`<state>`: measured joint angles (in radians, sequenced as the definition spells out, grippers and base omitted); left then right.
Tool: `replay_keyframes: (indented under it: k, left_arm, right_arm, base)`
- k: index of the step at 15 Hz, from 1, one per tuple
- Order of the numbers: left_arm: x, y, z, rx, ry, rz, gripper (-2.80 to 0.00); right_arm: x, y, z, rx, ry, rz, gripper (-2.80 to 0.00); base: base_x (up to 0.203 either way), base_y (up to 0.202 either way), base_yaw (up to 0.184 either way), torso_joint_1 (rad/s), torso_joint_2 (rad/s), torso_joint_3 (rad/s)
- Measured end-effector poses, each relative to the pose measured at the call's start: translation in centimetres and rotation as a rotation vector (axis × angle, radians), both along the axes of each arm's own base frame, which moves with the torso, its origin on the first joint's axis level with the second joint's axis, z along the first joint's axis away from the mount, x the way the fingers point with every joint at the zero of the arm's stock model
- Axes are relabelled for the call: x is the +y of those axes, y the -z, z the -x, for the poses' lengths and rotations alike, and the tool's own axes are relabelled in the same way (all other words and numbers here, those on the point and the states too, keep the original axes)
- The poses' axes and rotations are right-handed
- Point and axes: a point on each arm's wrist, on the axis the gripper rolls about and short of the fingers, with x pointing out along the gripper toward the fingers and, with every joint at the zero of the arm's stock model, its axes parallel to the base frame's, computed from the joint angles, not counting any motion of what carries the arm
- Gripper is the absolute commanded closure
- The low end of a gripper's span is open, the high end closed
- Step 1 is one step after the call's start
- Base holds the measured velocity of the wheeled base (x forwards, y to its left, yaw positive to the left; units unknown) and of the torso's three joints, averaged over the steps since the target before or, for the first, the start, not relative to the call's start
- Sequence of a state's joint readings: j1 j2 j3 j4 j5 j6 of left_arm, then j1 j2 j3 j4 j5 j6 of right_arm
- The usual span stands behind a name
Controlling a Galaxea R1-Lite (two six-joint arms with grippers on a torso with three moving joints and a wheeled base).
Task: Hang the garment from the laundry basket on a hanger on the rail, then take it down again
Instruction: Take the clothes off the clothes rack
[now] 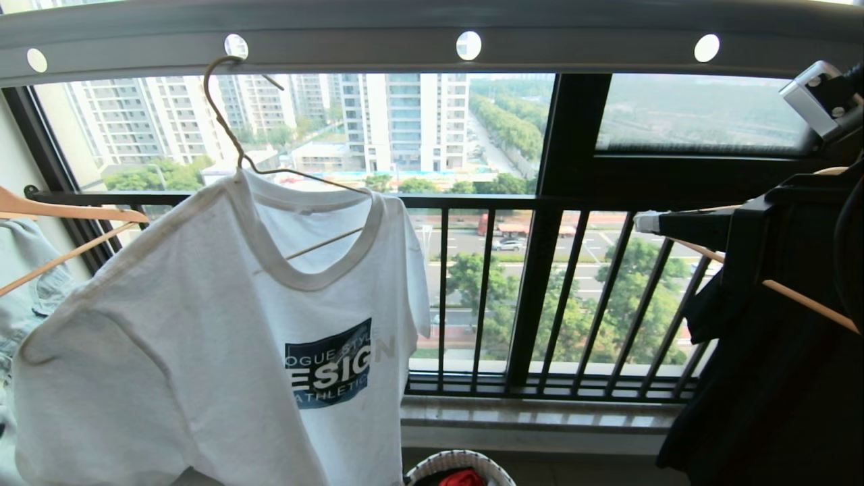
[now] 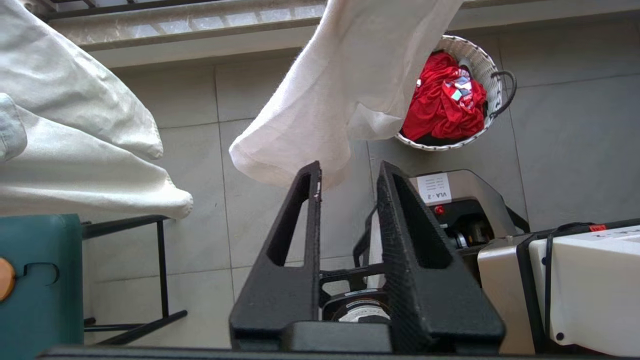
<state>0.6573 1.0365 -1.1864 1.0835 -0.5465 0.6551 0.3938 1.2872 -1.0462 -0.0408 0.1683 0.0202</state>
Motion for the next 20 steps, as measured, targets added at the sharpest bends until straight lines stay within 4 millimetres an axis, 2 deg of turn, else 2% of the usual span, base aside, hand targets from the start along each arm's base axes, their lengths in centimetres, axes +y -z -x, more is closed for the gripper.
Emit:
replay_keyframes:
  k: [4, 8, 13, 16, 20]
  left_arm:
    - [0.1, -0.4, 0.3, -0.038, -0.072, -0.103, -2.8]
    - [0.8, -0.5, -0.5, -0.081, -0.062, -0.122, -2.8]
    - [1.3, 1.8, -1.5, -0.043, -0.003, -0.051, -2.8]
    - [1.3, 3.0, -2.3, -0.076, 0.097, 0.021, -2.8]
    - [1.4, 4.6, -3.8, -0.088, 0.17, 0.028, -2.8]
  right_arm:
    - [0.0, 0.1, 0.0, 0.002, 0.0, 0.001, 0.0]
    - [0.0, 0.1, 0.0, 0.003, 0.0, 0.002, 0.0]
    - [0.0, 0.1, 0.1, 0.003, -0.002, 0.003, 0.0]
    - [0.0, 0.1, 0.1, 0.003, -0.001, 0.003, 0.0]
    - [-0.1, 0.1, 0.1, 0.002, 0.0, 0.003, 0.0]
  base:
    - [0.0, 0.0, 0.0, 0.0, 0.0, 0.0]
    - [0.0, 0.0, 0.0, 0.0, 0.0, 0.0]
    - [0.0, 0.0, 0.0, 0.0, 0.0, 0.0]
    - [0.0, 0.0, 0.0, 0.0, 0.0, 0.0]
    - [0.0, 0.0, 0.0, 0.0, 0.0, 0.0]
